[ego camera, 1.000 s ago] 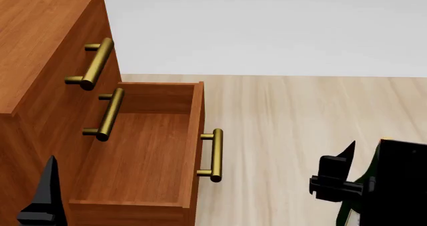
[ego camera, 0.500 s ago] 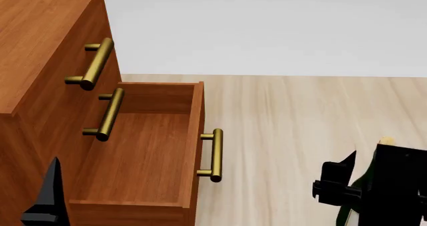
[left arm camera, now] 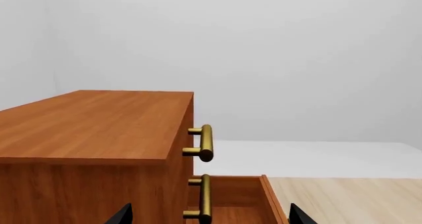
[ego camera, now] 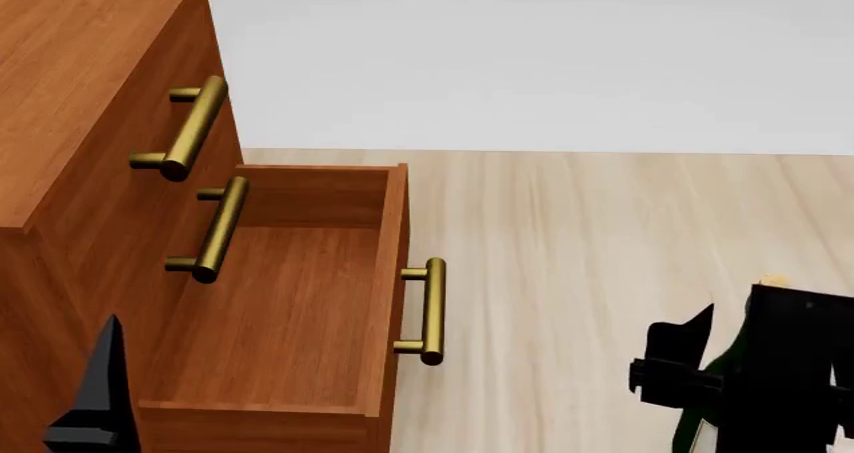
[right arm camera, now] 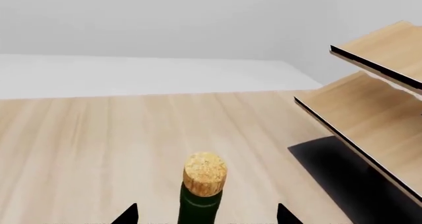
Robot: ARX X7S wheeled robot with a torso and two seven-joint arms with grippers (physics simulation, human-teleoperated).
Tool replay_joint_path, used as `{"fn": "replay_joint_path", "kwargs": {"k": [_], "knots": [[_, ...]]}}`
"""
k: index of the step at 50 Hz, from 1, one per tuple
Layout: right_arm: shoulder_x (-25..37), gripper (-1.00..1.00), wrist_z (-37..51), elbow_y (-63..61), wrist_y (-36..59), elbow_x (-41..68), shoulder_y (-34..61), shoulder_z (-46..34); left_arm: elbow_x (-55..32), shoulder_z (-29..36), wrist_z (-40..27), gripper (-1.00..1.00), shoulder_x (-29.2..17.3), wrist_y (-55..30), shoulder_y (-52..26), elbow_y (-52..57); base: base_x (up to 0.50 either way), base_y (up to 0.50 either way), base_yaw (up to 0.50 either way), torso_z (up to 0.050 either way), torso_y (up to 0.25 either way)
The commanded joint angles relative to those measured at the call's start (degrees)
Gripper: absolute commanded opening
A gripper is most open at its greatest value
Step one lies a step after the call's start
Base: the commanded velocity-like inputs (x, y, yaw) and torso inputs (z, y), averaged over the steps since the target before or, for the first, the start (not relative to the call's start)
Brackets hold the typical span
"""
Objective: Put the wine bottle in the bottom drawer of the cabinet.
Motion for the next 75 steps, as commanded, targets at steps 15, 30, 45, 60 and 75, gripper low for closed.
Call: {"fn": "replay_joint_path", "kwargs": {"k": [15, 30, 45, 60, 75], "knots": [[-3.17, 1.00, -4.15, 8.24, 0.26, -1.62, 3.83, -1.42, -0.02, -0.29, 0.26, 1.00, -0.14, 0.02, 0.27, -0.21, 0.00, 0.00, 0.00, 0.000, 0.000], [-3.96, -1.00, -4.53, 9.51, -0.20, -1.94, 4.21, -1.38, -0.08, -0.41, 0.27, 1.00, 0.16, -0.20, 0.29, -0.59, 0.00, 0.00, 0.00, 0.000, 0.000], [-2.15, -1.00, -2.67, 5.04, 0.72, -1.25, 4.12, -0.56, -0.16, -0.47, 0.34, 1.00, 0.32, -0.41, 0.32, -0.62, 0.00, 0.00, 0.00, 0.000, 0.000], [0.84, -1.00, 0.46, -5.04, 6.85, 1.86, 9.43, 0.42, 0.14, -0.59, 0.57, 1.00, 0.21, -0.10, 0.80, -0.81, 0.00, 0.00, 0.00, 0.000, 0.001], [1.04, -1.00, 1.03, -13.57, 12.70, 8.11, 17.10, 1.95, -0.03, -0.78, 0.11, 1.00, 0.38, -0.54, 0.75, -0.79, 0.00, 0.00, 0.00, 0.000, 0.001]]}}
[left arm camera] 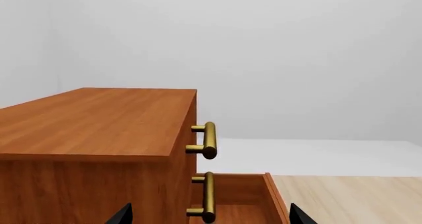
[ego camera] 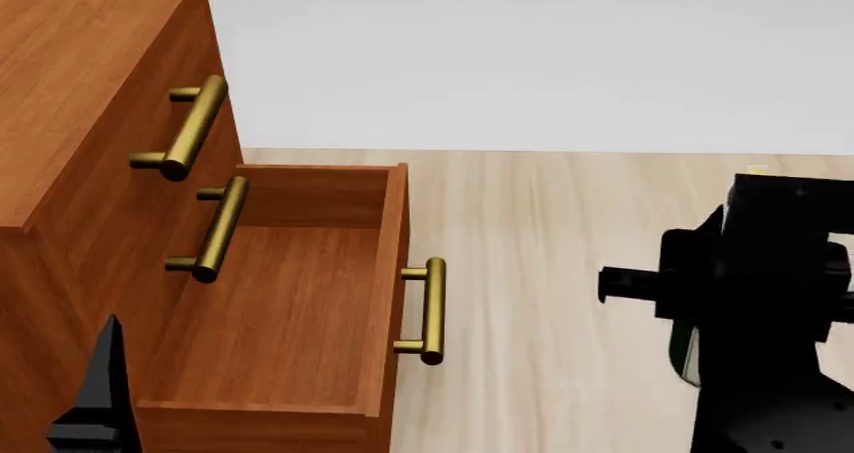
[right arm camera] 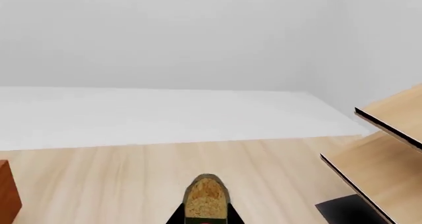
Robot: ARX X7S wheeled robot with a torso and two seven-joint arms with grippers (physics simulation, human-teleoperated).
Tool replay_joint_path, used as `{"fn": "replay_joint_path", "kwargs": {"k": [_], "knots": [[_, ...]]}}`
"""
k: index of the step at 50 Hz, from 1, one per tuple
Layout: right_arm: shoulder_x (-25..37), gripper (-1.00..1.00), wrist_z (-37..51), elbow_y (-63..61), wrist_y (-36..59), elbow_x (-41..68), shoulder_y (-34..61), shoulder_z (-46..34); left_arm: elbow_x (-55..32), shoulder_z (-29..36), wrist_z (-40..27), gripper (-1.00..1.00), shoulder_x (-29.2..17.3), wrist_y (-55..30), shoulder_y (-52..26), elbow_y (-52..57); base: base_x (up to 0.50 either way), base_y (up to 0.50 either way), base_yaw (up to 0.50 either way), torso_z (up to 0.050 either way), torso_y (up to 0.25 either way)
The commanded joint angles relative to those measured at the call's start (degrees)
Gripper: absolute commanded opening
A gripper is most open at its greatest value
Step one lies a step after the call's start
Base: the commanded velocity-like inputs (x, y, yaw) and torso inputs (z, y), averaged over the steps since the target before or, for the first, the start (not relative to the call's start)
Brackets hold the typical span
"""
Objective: Put the wine bottle in the bottom drawer of the cabinet.
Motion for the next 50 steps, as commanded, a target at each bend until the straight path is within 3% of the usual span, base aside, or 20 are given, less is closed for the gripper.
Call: {"fn": "replay_joint_path", "kwargs": {"k": [1, 16, 28, 50], "knots": [[0.64, -1.00, 0.77, -7.52, 5.71, 3.00, 6.98, 1.50, 0.12, -0.09, 0.05, 1.00, 0.06, -0.06, 0.16, -0.07, 0.00, 0.00, 0.00, 0.000, 0.000], [-2.38, -1.00, 2.33, -10.29, 14.98, 13.06, 19.90, 2.49, -0.40, -0.53, 0.03, 1.00, 0.02, -0.05, -0.25, 0.67, 0.00, 0.00, 0.00, 0.000, 0.001], [-8.48, -1.00, 3.23, -3.86, 27.25, 16.61, 35.92, -2.24, -0.02, -0.63, -0.57, 1.00, -0.73, -0.97, -0.46, 1.24, 0.00, 0.00, 0.00, 0.000, 0.001], [-21.96, -1.00, -3.81, 17.33, 30.06, 18.30, 49.85, -4.05, 1.83, -0.44, 0.77, 1.00, -0.70, 1.92, 2.49, -0.48, 0.00, 0.00, 0.00, 0.000, 0.001]]}}
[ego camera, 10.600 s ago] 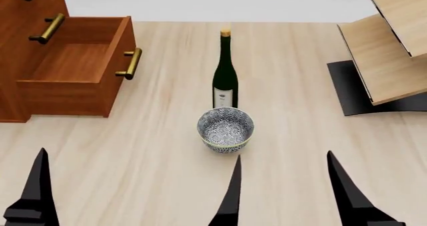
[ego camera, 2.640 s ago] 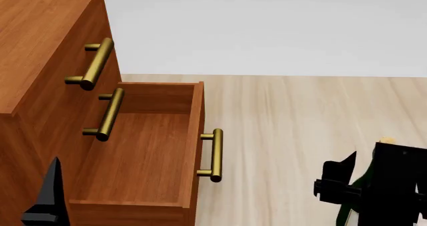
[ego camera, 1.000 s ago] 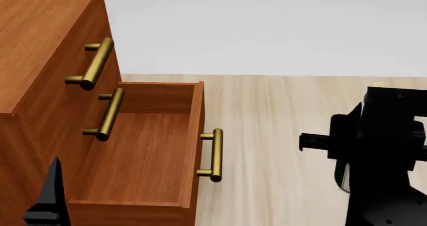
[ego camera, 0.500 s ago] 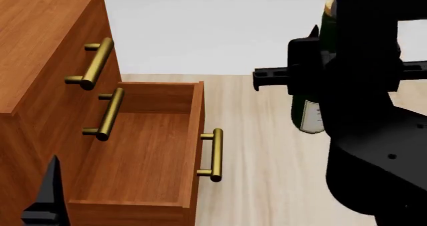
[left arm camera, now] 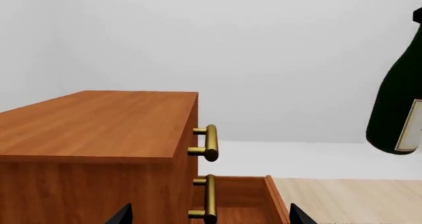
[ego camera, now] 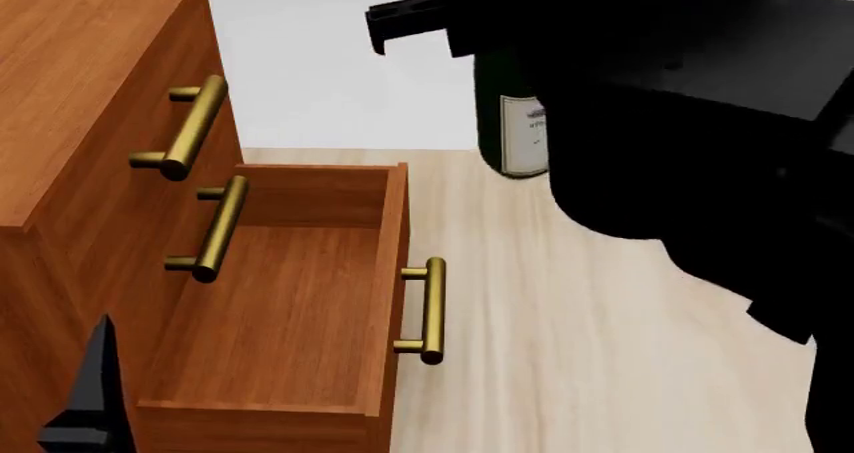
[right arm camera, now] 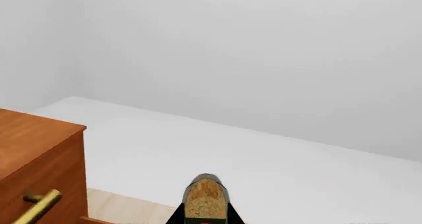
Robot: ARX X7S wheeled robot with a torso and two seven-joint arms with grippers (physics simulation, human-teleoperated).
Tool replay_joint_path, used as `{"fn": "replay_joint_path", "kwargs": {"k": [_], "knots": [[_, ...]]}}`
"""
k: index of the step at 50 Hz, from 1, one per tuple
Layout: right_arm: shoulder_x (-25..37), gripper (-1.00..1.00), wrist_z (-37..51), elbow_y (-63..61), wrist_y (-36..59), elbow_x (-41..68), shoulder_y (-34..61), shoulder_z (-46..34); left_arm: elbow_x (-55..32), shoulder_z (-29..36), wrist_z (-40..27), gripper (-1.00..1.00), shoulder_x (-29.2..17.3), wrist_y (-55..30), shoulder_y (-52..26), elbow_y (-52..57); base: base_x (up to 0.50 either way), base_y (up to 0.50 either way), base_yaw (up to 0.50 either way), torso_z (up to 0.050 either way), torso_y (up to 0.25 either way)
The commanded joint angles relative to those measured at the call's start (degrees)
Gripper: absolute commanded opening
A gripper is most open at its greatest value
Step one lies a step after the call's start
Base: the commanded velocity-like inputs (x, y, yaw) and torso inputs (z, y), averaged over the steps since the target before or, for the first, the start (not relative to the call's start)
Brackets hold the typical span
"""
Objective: Put the wine bottle in the bottom drawer of the cabinet.
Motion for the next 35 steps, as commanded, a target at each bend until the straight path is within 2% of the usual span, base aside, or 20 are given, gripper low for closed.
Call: {"fn": "replay_joint_path", "kwargs": {"k": [1, 7, 11, 14, 31, 33, 35], "knots": [[-6.43, -1.00, -3.18, 11.81, 2.78, 0.33, 8.40, 0.24, 0.98, -0.06, 0.95, 1.00, -0.30, 2.33, 1.98, -1.33, 0.00, 0.00, 0.00, 0.000, 0.000], [-9.26, -1.00, -4.76, 16.75, 4.34, -3.65, 13.91, -3.85, 1.12, -0.55, 0.02, 1.00, -0.38, 2.87, 2.42, -2.15, 0.00, 0.00, 0.00, 0.000, 0.000], [-11.78, -1.00, -0.76, 20.99, 5.28, -2.83, 15.16, -2.80, 1.63, -0.65, 0.66, 1.00, -0.57, 4.38, 3.65, -3.74, 0.00, 0.00, 0.00, 0.000, 0.002], [-14.06, -1.00, -1.23, 26.33, 7.36, -0.43, 16.75, -1.88, 1.49, -0.76, -0.06, 1.00, -0.81, 4.10, 3.70, -3.46, 0.00, 0.00, 0.00, 0.000, 0.000], [-25.12, -1.00, -18.93, 51.31, -0.46, -7.84, 26.05, -7.93, 1.47, -1.28, 0.09, 1.00, -1.48, 4.71, 4.27, -3.34, 0.00, 0.00, 0.00, 0.000, 0.001], [-26.30, -1.00, -21.16, 54.48, -1.23, -7.71, 27.21, -9.83, 1.15, -1.56, 1.09, 1.00, -1.57, 6.32, 4.75, -3.24, 0.00, 0.00, 0.00, 0.000, 0.000], [-26.39, -1.00, -22.34, 57.15, -3.21, -1.50, 28.92, -16.10, 0.88, -1.74, 1.41, 1.00, -1.79, 6.73, 4.81, -3.44, 0.00, 0.00, 0.00, 0.008, 0.000]]}}
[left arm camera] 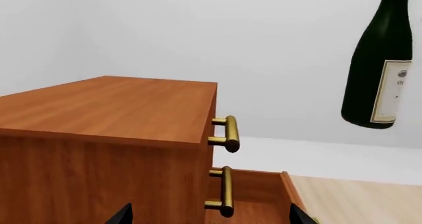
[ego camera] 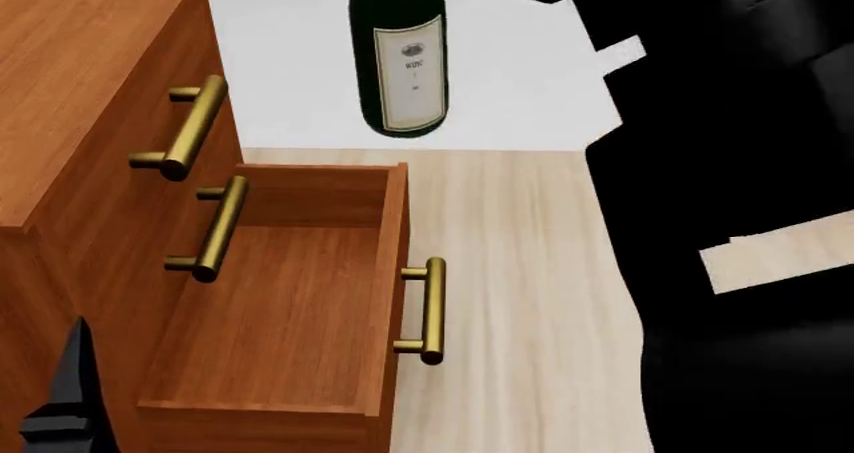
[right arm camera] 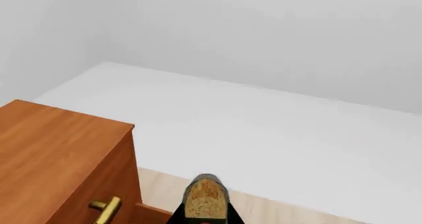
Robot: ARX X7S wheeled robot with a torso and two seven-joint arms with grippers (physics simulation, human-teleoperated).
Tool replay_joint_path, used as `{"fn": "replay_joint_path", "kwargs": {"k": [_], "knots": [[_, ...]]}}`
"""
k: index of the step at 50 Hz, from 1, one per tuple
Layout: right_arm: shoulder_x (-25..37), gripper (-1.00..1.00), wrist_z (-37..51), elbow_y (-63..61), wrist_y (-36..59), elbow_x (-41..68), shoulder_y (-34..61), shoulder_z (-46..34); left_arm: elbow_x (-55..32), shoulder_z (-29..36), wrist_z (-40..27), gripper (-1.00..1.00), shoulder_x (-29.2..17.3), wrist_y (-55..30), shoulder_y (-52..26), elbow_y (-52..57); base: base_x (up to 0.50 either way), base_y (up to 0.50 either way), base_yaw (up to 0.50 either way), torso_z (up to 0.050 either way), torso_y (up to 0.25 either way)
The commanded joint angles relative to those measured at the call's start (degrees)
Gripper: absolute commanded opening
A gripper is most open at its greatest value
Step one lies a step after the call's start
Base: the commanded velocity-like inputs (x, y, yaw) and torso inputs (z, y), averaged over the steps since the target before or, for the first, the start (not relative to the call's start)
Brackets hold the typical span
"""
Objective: Put the wine bottle in the bottom drawer of the cabinet.
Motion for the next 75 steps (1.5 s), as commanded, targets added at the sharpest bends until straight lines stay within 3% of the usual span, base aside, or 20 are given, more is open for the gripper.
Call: {"fn": "replay_joint_path", "kwargs": {"k": [1, 7, 11, 14, 27, 75], "knots": [[-5.42, -1.00, -9.55, 16.06, -6.20, 6.48, 7.80, -13.47, -0.41, -0.60, 0.92, 1.00, -0.51, 1.58, 0.52, 0.02, 0.00, 0.00, 0.00, 0.000, 0.000], [-5.43, -1.00, -12.09, 19.94, -13.33, 29.05, 12.14, -36.91, -0.20, -0.54, 1.68, 1.00, -0.53, 2.27, 1.14, -0.45, 0.00, 0.00, 0.00, 0.000, 0.000], [-5.43, -1.00, -13.39, 20.68, -14.61, 38.06, 14.14, -45.55, -0.22, -0.71, 1.67, 1.00, -0.81, 2.36, 1.19, -0.45, 0.00, 0.00, 0.00, 0.000, 0.003], [-5.43, -1.00, -12.89, 20.44, -15.77, 38.68, 15.32, -49.14, 0.02, -0.88, 2.21, 1.00, -1.28, 3.06, 1.53, -0.66, 0.00, 0.00, 0.00, 0.000, 0.000], [-5.43, -1.00, -15.07, 21.69, -10.27, 49.25, 15.14, -51.21, -0.17, -0.88, 2.04, 1.00, -0.94, 2.22, 1.29, -0.30, 0.00, 0.00, 0.00, 0.000, 0.001], [-5.43, -1.00, -15.70, 23.51, -12.01, 57.77, 9.43, -52.46, 1.59, -0.90, 4.62, 1.00, -1.54, 3.70, 3.16, -0.52, 0.00, 0.00, 0.00, 0.000, 0.000]]}}
